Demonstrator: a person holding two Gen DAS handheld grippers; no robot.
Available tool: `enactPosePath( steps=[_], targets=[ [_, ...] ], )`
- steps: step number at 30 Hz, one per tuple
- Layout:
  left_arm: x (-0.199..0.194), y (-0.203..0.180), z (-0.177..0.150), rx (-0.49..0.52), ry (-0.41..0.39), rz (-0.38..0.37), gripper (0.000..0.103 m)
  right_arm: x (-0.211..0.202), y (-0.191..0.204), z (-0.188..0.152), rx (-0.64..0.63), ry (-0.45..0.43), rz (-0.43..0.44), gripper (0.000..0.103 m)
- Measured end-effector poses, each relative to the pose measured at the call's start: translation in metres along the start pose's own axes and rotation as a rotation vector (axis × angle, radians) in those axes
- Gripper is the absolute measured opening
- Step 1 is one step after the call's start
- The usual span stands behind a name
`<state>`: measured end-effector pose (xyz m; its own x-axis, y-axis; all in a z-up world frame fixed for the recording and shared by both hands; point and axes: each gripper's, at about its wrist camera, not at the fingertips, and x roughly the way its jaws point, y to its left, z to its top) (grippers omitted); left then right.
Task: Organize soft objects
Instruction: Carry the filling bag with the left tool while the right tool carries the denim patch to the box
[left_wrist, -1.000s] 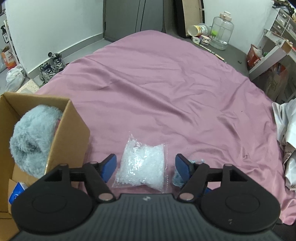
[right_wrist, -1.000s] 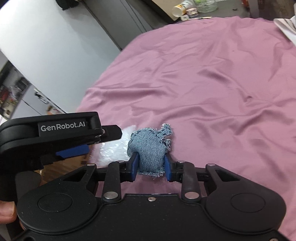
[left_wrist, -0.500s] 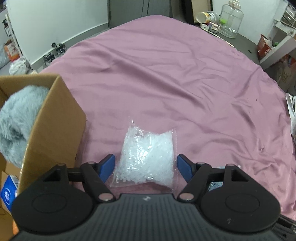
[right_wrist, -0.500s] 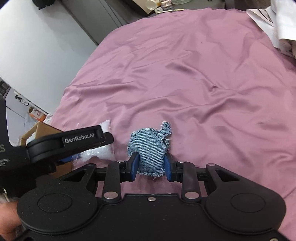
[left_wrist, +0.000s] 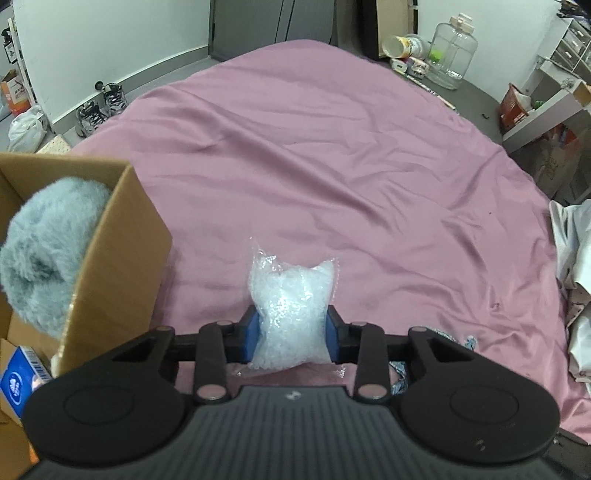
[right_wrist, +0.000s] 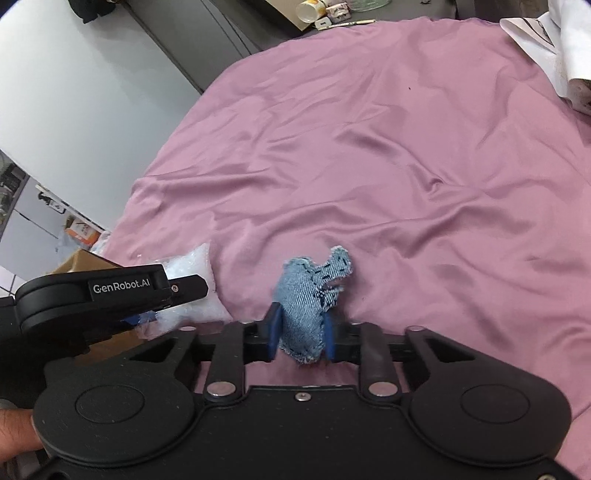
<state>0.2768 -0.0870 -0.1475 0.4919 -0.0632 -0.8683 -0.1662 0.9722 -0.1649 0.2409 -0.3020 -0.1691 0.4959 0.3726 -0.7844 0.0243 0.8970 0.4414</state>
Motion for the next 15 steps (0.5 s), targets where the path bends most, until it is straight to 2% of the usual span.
enactPosePath(
  steps=[15],
  targets=[
    [-0.069,0.014,0.011,0.014,-0.086,-0.069,0.034,-0.051,0.025,0.011,-0.048,-0.114,0.024,0.021]
  ],
)
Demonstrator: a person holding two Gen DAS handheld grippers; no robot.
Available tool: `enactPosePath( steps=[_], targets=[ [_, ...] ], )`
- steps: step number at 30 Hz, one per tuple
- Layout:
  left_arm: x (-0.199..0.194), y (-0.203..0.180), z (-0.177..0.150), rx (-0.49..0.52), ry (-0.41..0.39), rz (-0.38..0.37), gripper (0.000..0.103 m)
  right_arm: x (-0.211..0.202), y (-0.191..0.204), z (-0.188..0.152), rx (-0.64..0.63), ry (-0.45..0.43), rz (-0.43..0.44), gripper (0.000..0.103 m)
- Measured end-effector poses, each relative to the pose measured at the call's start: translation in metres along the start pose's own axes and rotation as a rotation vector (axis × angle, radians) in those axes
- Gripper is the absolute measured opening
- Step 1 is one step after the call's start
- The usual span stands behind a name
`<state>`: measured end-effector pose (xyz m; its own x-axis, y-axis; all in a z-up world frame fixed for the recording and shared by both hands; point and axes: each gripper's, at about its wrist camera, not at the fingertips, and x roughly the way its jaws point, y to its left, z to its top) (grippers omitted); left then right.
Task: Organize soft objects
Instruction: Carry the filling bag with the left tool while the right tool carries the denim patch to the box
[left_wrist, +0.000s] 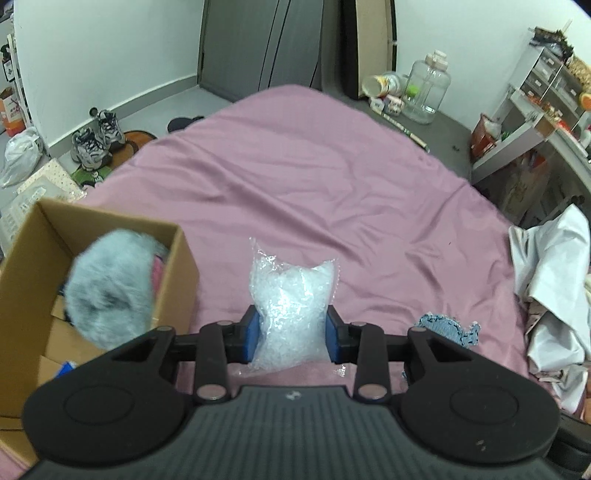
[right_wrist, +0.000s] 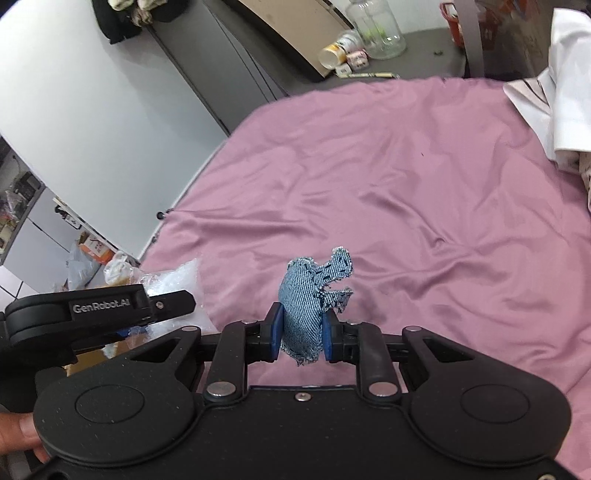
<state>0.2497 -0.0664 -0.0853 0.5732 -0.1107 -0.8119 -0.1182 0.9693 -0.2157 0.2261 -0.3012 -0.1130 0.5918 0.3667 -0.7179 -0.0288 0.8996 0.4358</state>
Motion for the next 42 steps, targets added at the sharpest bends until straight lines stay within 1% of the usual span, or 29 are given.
enactPosePath(
  steps=[7,14,18,24,32,39,42],
  targets=[
    [-0.034,0.012,0.011,-0.008,-0.034,-0.03,0.035,-0.015,0.021,0.002,-0.049,-0.041,0.016,0.021],
    [-0.065,0.029,0.014,-0.015,-0.075,-0.032,0.035,-0.029,0.043,0.001,-0.094,-0.069,0.033,0.021],
    [-0.078,0.044,0.013,-0.012,-0.098,-0.016,0.035,-0.036,0.055,0.001,-0.117,-0.094,0.055,0.021],
    [-0.092,0.068,0.009,-0.025,-0.109,-0.003,0.035,-0.039,0.071,-0.004,-0.146,-0.114,0.078,0.022],
    [-0.1,0.105,0.002,-0.027,-0.102,0.026,0.035,-0.043,0.092,-0.011,-0.189,-0.138,0.095,0.022],
    [-0.106,0.139,-0.003,-0.056,-0.099,0.049,0.035,-0.04,0.114,-0.019,-0.238,-0.129,0.088,0.022],
    [-0.108,0.153,-0.005,-0.06,-0.098,0.063,0.035,-0.038,0.126,-0.024,-0.274,-0.122,0.065,0.022]
  ],
)
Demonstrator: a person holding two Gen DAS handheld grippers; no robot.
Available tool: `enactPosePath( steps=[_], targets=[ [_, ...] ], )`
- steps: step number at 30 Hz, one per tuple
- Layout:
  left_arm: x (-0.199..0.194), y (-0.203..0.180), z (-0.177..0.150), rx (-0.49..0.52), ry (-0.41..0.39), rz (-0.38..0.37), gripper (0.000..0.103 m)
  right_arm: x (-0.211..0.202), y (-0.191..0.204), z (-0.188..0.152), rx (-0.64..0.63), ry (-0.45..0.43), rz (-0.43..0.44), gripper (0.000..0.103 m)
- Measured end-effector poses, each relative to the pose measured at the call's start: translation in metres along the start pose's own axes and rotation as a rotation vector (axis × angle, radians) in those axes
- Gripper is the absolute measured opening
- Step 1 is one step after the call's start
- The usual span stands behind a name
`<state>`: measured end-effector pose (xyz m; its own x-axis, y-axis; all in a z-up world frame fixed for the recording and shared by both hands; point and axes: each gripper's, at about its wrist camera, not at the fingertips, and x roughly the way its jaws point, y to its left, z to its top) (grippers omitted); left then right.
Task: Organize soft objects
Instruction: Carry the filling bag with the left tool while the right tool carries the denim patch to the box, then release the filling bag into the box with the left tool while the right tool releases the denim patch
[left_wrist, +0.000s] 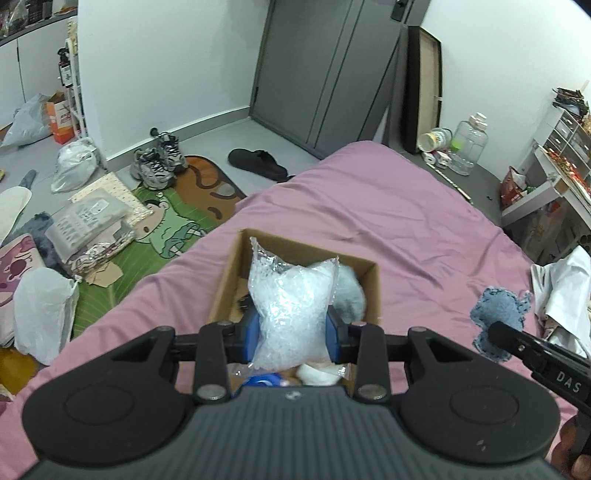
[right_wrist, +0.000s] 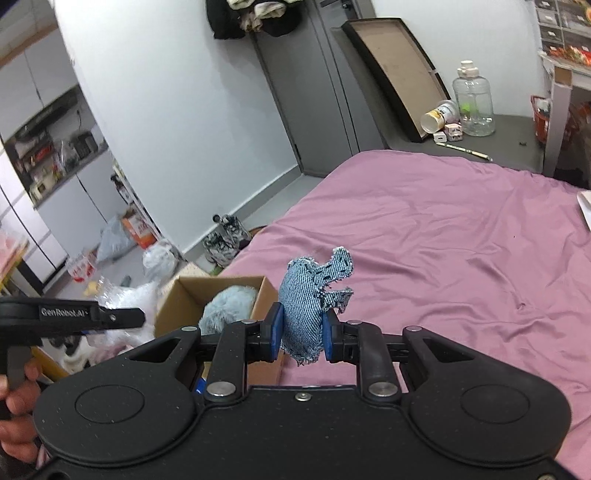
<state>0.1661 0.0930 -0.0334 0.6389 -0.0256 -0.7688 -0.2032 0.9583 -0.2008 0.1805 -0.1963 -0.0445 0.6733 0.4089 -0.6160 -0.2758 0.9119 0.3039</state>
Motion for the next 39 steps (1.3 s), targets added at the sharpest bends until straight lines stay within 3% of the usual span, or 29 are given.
enactPosePath(
  steps=[8,22,32,35,39],
  targets=[
    [0.002,0.035,-0.004,-0.001,0.015,0.01,0.035,0.005,0.031,-0.008,-0.063,0.03,-0.012,0.022],
    [0.02,0.073,-0.021,-0.038,0.054,-0.06,0.035,0.017,0.088,-0.03,-0.178,0.077,0.004,0.022],
    [0.029,0.07,-0.022,-0.004,0.048,-0.195,0.035,0.032,0.11,-0.038,-0.178,0.11,-0.005,0.022],
    [0.029,0.066,-0.023,0.023,0.024,-0.223,0.04,0.033,0.114,-0.037,-0.177,0.106,-0.012,0.022],
    [0.026,0.071,-0.025,0.024,-0.011,-0.246,0.062,0.037,0.117,-0.037,-0.172,0.109,-0.024,0.022]
  ],
)
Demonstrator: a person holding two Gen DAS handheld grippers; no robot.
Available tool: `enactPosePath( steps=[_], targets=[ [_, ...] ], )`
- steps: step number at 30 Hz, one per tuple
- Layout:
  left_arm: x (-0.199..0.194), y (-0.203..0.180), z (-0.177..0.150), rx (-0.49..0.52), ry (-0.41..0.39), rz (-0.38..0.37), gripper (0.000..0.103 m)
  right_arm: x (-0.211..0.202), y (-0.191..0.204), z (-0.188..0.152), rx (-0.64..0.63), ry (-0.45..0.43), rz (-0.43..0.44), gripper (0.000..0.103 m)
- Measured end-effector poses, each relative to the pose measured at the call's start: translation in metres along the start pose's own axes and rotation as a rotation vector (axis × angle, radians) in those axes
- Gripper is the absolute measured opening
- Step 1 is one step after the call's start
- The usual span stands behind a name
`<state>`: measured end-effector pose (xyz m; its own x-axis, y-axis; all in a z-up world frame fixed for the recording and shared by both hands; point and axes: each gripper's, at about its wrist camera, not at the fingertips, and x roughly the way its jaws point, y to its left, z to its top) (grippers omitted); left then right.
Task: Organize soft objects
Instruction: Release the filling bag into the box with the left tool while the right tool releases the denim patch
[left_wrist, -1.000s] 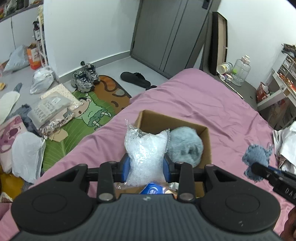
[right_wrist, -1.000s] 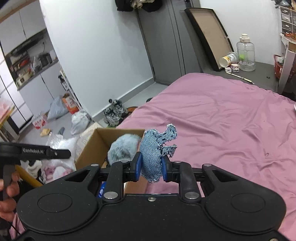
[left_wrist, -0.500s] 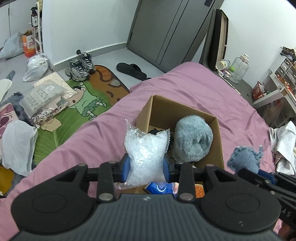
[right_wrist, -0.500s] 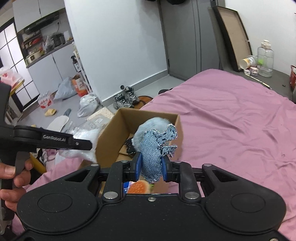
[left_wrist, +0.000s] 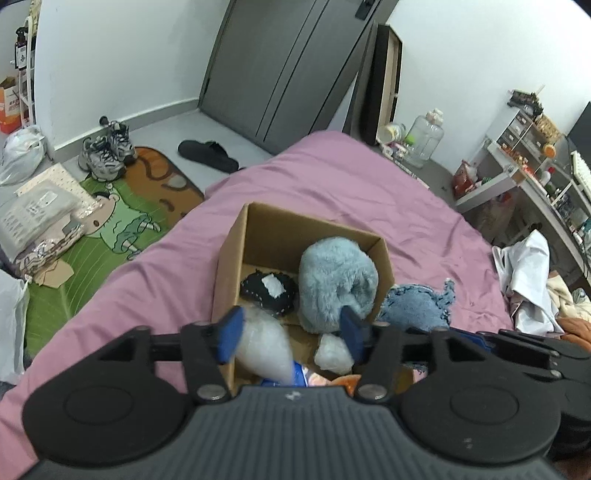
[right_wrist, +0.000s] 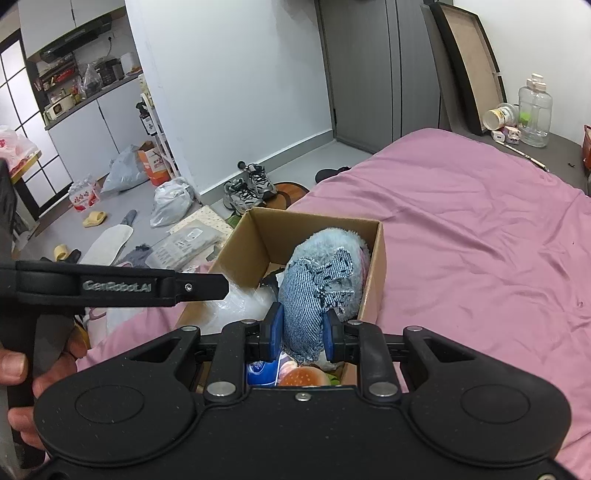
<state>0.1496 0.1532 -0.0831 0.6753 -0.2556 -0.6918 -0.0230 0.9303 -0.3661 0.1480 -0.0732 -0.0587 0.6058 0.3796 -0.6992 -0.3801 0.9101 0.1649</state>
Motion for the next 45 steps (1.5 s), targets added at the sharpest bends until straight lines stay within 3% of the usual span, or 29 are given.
enactPosePath(
  steps=[10,17,18,21,26,31,36,45],
  targets=[
    [-0.012,0.031,0.006,-0.063,-0.047,0.018,0.065,0.019,0.012,0.006,0.066,0.016,0.024,0.022],
    [-0.007,0.048,0.002,-0.072,-0.026,0.01,0.073,0.034,0.019,0.005,0.031,0.031,-0.025,0.029],
    [-0.006,0.051,0.002,-0.076,-0.023,0.008,0.076,0.035,0.019,0.005,0.025,0.033,-0.037,0.032],
    [-0.005,0.055,-0.002,-0.058,-0.017,-0.002,0.084,0.033,0.016,0.006,0.032,0.025,-0.071,0.054],
    [0.0,0.061,-0.004,-0.063,-0.001,0.002,0.088,0.02,0.02,0.002,0.027,0.014,-0.076,0.059],
    [-0.002,0.054,-0.004,-0.033,0.004,-0.015,0.092,0.021,0.02,0.005,0.063,0.021,-0.065,0.062],
    [-0.008,0.044,0.0,-0.036,-0.001,0.019,0.093,0.017,0.018,0.008,0.093,0.027,-0.054,0.062],
    [-0.038,-0.006,0.008,0.039,-0.018,0.044,0.098,-0.031,0.003,0.029,0.127,-0.012,-0.045,0.064]
  ],
)
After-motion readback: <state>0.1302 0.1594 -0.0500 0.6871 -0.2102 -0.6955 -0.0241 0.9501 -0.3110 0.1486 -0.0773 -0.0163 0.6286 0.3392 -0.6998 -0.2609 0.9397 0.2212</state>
